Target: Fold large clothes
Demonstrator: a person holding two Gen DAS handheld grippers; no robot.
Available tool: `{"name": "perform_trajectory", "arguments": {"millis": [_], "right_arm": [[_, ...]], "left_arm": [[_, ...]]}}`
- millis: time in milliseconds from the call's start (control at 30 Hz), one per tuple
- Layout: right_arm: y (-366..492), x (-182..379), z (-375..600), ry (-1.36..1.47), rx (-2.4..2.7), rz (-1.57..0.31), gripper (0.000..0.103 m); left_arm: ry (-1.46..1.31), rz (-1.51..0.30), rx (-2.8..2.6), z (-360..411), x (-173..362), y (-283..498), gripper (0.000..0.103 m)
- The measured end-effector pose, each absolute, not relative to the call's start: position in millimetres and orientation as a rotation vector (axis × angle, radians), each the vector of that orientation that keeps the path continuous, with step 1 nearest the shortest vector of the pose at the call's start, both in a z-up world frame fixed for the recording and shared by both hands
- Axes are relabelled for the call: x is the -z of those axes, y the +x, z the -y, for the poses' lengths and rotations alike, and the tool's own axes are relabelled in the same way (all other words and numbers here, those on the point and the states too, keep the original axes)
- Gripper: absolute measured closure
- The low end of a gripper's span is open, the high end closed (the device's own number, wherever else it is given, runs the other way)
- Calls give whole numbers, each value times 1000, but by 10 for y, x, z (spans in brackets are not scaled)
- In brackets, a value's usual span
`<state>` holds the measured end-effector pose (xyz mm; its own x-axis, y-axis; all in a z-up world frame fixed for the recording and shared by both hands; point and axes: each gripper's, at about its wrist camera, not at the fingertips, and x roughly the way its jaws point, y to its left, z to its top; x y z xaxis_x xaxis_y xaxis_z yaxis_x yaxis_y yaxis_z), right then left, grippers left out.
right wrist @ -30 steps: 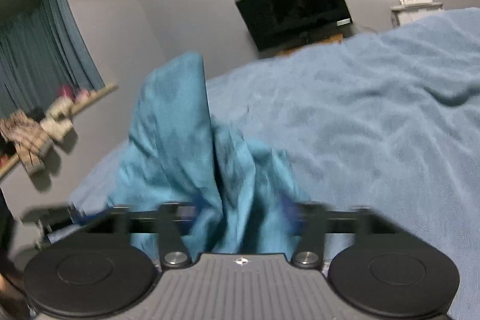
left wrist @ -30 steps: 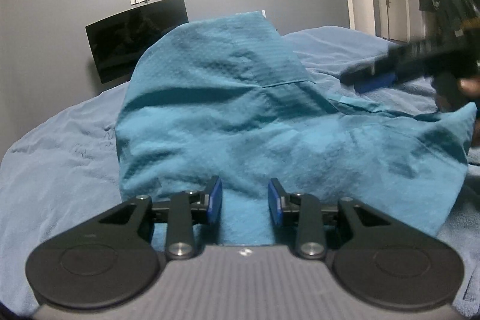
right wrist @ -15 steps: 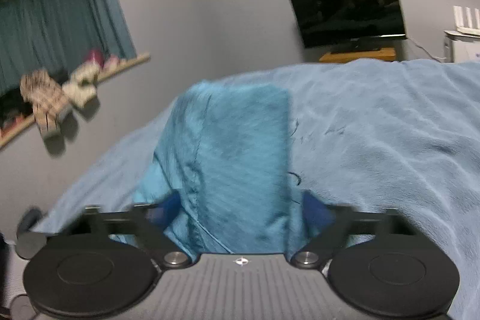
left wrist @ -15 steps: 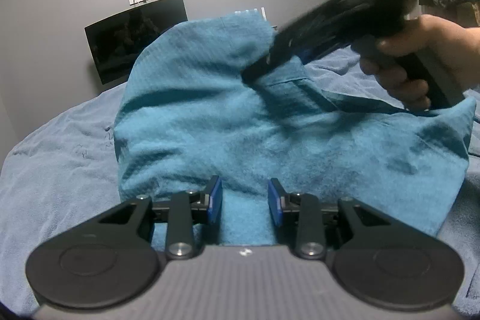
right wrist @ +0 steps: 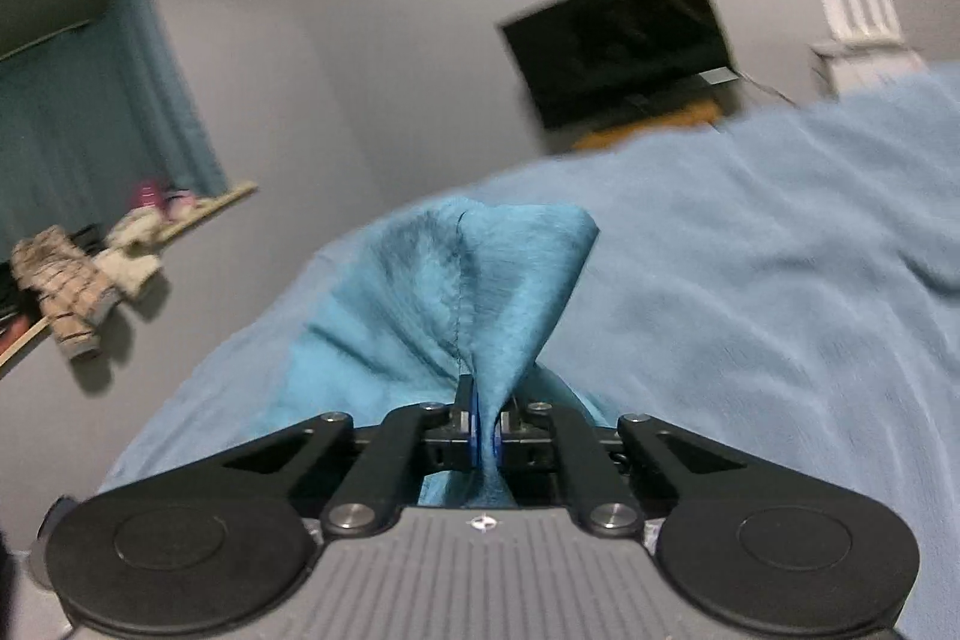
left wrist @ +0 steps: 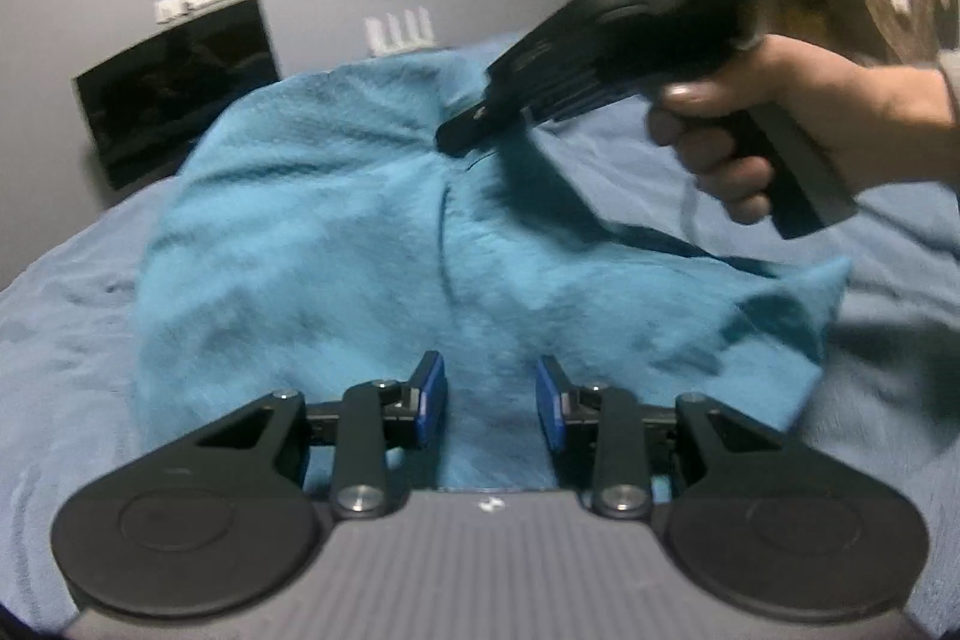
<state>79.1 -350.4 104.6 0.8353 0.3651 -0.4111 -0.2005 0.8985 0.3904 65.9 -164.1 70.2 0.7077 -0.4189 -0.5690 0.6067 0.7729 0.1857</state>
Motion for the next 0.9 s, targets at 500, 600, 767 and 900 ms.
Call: {"name": "perform_trajectory", "arguments": {"millis": [500,600,767,900], "right_arm": [[860,-708,3655,393,-200,-496,48],[758,-968,3637,364,-188,-412,48],[794,-1329,3477,304,-217,-331,54],[970,-1344,3169,209,-222,-404,75]], "left_arm": [[368,-565,633,1594,-722,703,74],[340,-487,612,1378,-1008,731,74],[295,-417,497,1155,-1342,1103,74],[269,-436,408,1041,-1455,1731,74]]}}
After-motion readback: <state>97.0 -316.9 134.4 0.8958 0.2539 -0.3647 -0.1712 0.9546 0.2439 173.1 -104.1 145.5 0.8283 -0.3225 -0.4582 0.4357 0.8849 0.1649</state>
